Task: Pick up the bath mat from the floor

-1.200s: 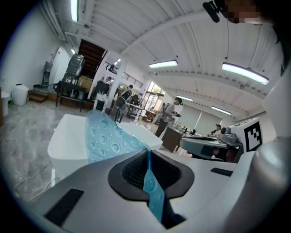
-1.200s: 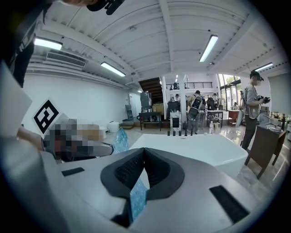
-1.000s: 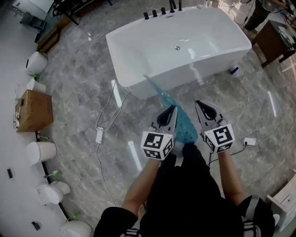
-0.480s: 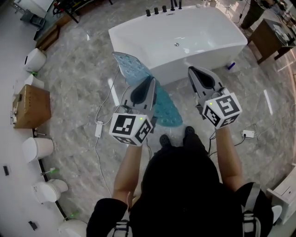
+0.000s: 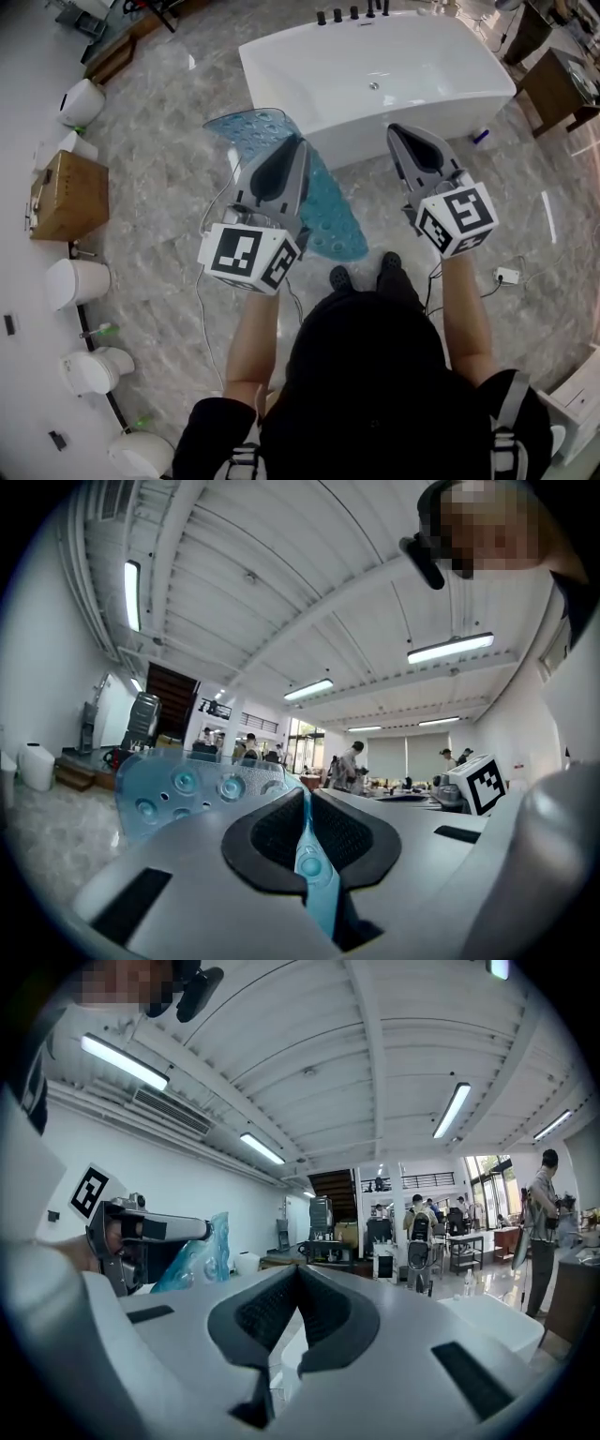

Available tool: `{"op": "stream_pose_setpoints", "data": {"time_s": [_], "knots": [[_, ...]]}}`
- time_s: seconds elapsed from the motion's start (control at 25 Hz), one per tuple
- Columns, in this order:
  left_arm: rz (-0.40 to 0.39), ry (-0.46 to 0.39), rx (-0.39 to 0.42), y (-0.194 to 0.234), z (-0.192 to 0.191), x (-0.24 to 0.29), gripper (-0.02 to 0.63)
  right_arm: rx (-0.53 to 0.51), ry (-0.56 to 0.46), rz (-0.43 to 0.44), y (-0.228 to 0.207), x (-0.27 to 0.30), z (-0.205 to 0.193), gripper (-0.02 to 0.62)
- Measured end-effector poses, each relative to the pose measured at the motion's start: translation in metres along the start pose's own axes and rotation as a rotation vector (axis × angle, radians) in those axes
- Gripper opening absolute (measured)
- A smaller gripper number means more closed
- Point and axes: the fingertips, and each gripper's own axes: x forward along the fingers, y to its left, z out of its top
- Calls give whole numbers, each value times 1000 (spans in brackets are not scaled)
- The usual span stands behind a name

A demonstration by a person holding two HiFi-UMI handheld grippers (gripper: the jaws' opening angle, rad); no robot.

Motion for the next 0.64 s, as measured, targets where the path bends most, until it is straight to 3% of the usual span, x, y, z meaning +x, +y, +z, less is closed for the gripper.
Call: {"op": "stream_pose_setpoints", "data": {"time_s": [0.64], "knots": [[-5, -11, -78, 7, -10, 0, 32, -87, -37, 2, 14, -12, 28, 11]]}}
